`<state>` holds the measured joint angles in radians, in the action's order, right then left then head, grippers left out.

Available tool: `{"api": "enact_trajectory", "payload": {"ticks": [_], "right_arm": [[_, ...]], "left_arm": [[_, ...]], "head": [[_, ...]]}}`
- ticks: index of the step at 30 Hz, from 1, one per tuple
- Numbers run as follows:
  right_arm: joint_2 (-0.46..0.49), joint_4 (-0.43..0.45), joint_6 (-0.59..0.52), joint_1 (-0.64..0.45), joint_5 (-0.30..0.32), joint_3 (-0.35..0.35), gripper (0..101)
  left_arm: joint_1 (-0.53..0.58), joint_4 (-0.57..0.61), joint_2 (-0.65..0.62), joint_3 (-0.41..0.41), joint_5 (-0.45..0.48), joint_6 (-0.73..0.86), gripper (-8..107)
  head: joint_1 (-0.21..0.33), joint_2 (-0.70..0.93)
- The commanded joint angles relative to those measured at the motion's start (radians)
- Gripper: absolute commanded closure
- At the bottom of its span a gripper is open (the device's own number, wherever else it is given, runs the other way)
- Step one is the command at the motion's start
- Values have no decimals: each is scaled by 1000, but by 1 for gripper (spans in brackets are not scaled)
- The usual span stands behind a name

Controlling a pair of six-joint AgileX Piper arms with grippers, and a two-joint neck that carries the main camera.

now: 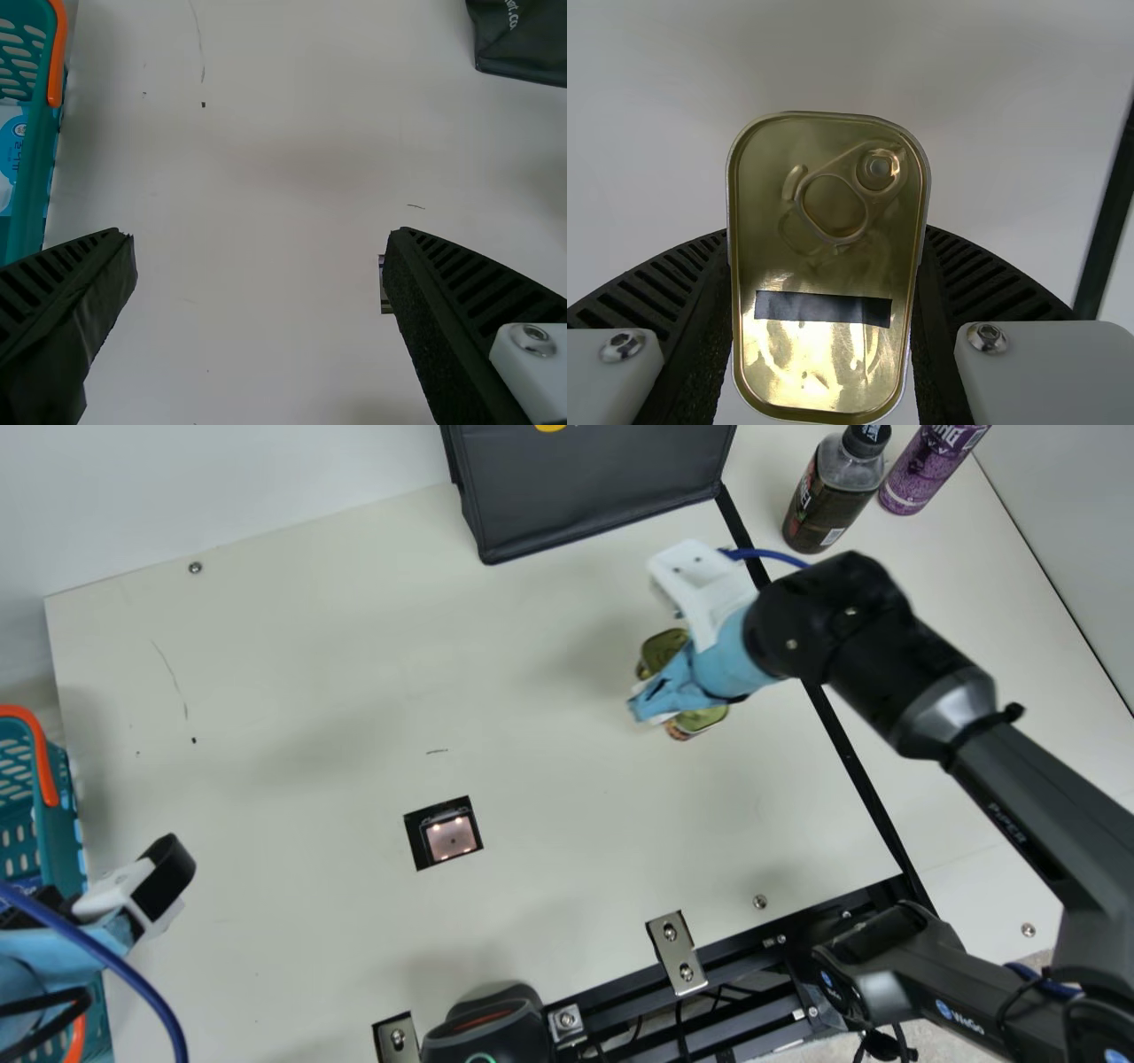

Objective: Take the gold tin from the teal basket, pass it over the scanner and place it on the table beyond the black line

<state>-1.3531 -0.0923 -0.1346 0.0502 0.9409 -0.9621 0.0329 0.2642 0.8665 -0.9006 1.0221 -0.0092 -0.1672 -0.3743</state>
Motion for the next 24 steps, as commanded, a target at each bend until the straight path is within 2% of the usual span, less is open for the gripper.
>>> {"api": "enact_trajectory", "payload": {"ticks": [1,6,12,18,24], "right_arm": [[10,-8,-84,-152,6,6,101],[11,-28,-201,-334,14,7,101],[-26,-30,-321,-517,13,-28,101],[-83,-25,-414,-648,4,-80,101],[-148,-22,-481,-735,-8,-136,101]], "left_arm": [[0,0,0,0,0,0,9],[0,0,0,0,0,0,9],[0,0,0,0,0,0,9],[0,0,0,0,0,0,9],[0,0,0,0,0,0,9]], "head": [[29,-2],[29,-2],[29,-2],[29,-2],[29,-2]]}}
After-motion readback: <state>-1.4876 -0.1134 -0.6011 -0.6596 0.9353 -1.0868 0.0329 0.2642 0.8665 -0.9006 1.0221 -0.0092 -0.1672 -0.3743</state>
